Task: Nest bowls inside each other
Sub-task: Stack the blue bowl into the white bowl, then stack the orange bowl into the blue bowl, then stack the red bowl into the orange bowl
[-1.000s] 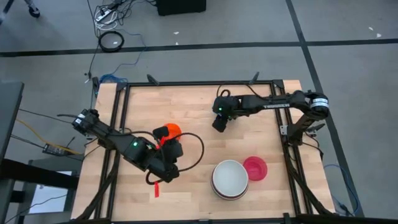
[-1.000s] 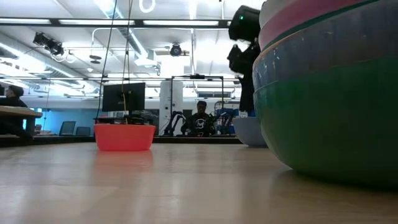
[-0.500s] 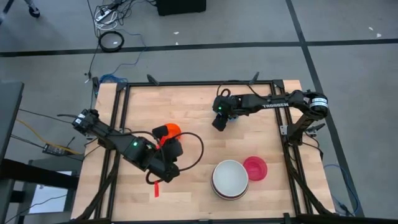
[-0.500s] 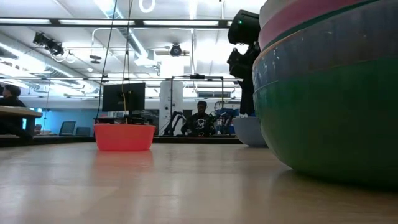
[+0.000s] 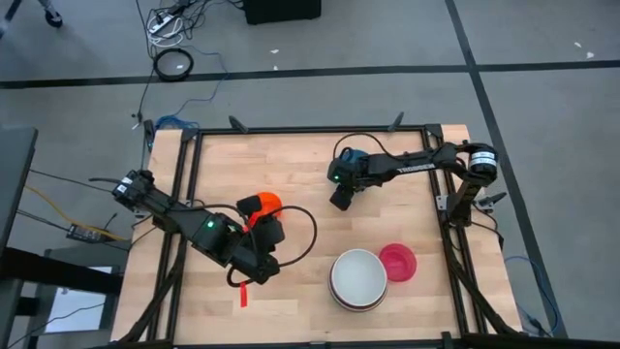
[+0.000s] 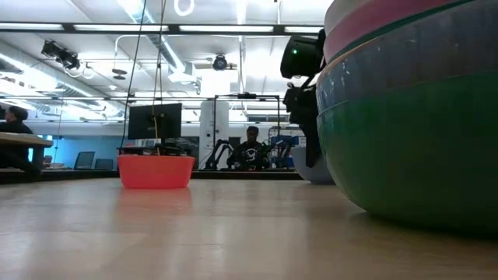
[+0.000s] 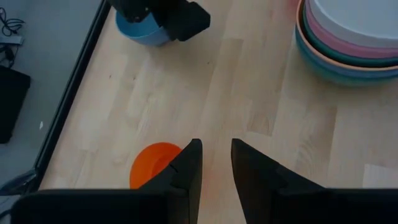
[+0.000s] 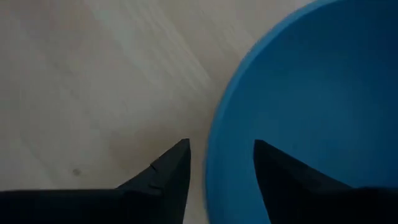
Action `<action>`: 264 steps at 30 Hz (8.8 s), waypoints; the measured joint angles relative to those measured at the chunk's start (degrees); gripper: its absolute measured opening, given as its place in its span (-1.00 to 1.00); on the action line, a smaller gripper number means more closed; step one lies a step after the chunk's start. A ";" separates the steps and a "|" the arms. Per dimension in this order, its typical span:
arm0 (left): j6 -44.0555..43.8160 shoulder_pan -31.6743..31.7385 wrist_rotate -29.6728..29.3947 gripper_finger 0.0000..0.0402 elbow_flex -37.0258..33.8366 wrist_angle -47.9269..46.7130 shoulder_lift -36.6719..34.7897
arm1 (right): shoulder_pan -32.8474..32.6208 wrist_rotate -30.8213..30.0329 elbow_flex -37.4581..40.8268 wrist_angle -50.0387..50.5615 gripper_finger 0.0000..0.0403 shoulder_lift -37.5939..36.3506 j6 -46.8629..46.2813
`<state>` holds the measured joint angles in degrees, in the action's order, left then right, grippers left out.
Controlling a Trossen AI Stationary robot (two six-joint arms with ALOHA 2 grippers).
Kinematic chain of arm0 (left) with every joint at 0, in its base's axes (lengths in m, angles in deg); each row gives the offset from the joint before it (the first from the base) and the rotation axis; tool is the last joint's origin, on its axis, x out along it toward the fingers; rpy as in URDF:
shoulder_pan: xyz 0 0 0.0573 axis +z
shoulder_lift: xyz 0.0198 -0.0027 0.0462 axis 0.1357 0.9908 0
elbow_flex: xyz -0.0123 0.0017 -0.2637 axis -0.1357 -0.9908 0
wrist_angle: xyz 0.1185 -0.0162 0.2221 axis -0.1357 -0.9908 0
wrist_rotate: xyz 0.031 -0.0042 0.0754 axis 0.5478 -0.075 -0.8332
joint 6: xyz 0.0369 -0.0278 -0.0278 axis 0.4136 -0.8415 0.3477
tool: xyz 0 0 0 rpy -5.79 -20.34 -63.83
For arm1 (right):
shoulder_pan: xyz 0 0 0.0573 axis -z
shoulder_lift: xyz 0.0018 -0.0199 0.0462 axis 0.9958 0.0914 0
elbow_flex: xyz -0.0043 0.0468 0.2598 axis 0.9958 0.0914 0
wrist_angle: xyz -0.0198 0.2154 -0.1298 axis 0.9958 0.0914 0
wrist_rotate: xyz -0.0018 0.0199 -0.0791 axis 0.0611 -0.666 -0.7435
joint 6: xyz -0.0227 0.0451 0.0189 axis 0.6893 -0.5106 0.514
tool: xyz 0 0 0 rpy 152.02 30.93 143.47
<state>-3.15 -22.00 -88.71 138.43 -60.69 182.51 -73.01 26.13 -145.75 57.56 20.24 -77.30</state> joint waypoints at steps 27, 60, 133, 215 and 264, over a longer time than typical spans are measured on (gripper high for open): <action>-0.77 0.13 -4.60 -0.53 0.00 -3.27 0.03 | -42.52 7.71 -3.56 2.51 -1.00 -37.76 -9.54; -8.73 4.68 -4.37 -0.60 -15.62 -9.20 0.09 | -50.94 13.35 -3.54 -1.19 -0.04 -23.23 -26.10; 28.49 24.41 23.87 -0.26 -31.87 21.83 5.70 | -58.49 -10.76 -3.58 8.48 -0.14 -33.52 -25.88; 18.08 6.32 17.79 -0.52 6.25 18.27 10.27 | -62.13 -2.97 15.16 32.67 -0.15 -33.60 -68.39; 17.53 6.14 7.23 -0.52 6.16 14.73 10.39 | -58.14 -20.33 -8.28 24.50 -1.00 -26.75 -39.08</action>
<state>14.38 -15.86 -81.48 144.59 -45.96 192.90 -131.15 5.80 -154.04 82.07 -6.51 -116.38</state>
